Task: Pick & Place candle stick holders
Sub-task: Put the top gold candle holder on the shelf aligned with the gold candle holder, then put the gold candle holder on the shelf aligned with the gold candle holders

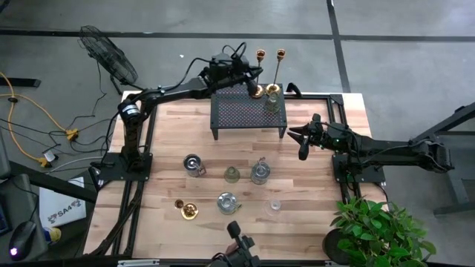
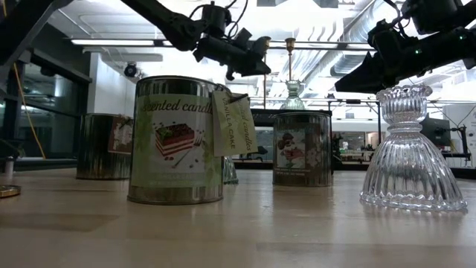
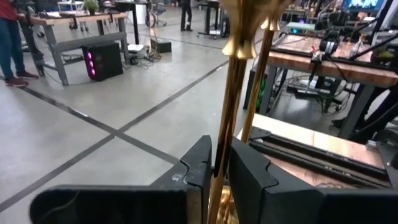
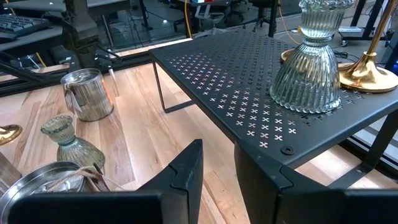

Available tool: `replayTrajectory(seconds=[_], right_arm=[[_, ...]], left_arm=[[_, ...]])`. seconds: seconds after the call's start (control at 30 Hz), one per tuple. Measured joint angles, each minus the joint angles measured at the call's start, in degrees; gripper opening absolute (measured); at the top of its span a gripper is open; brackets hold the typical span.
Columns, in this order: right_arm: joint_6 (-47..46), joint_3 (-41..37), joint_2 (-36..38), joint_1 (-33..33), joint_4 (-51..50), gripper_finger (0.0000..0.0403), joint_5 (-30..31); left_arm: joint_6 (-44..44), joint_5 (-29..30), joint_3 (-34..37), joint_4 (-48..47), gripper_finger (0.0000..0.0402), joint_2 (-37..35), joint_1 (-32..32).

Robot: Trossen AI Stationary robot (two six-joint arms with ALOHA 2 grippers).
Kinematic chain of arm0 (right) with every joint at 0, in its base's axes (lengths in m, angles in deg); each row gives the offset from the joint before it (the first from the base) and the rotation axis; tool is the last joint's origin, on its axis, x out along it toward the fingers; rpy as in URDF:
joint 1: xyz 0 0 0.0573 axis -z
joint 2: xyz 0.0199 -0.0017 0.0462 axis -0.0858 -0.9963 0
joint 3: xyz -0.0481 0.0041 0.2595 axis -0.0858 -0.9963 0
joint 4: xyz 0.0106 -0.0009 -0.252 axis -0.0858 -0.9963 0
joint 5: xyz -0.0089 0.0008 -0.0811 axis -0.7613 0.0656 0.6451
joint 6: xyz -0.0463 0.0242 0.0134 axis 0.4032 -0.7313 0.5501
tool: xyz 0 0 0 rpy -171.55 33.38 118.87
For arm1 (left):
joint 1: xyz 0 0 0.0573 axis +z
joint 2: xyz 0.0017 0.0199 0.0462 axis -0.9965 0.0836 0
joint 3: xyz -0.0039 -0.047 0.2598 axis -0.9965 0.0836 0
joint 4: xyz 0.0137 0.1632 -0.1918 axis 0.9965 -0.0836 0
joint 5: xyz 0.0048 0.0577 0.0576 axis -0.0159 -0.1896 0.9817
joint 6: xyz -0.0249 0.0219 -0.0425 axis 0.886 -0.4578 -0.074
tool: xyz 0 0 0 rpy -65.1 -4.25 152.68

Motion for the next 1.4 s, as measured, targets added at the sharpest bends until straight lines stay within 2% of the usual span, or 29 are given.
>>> replayTrajectory(seconds=[0.27, 0.53, 0.67, 1.03, 1.4], right_arm=[[0.0, 0.0, 0.0, -0.01, 0.0, 0.0084, 0.0], [-0.02, 0.0, 0.0, -0.02, 0.0, 0.0084, -0.01], [0.01, 0.0, 0.0, 0.0, -0.01, 0.0084, 0.0], [0.01, 0.0, 0.0, -0.01, 0.01, 0.0084, 0.01], [-0.01, 0.0, 0.0, -0.01, -0.01, 0.0084, -0.01]], left_arm=[[-0.02, 0.63, 0.0, -0.6, 0.0078, -0.02, 0.0], [-0.11, -1.5, 0.0, -1.67, 0.0172, -0.24, 0.04], [-2.71, -3.02, 0.0, -5.32, 0.0204, -1.82, 0.04], [-9.14, -3.27, -0.02, -18.0, 0.0212, -8.13, 0.07], [-17.35, -5.43, -0.04, -38.33, 0.0212, -16.12, 0.07]])
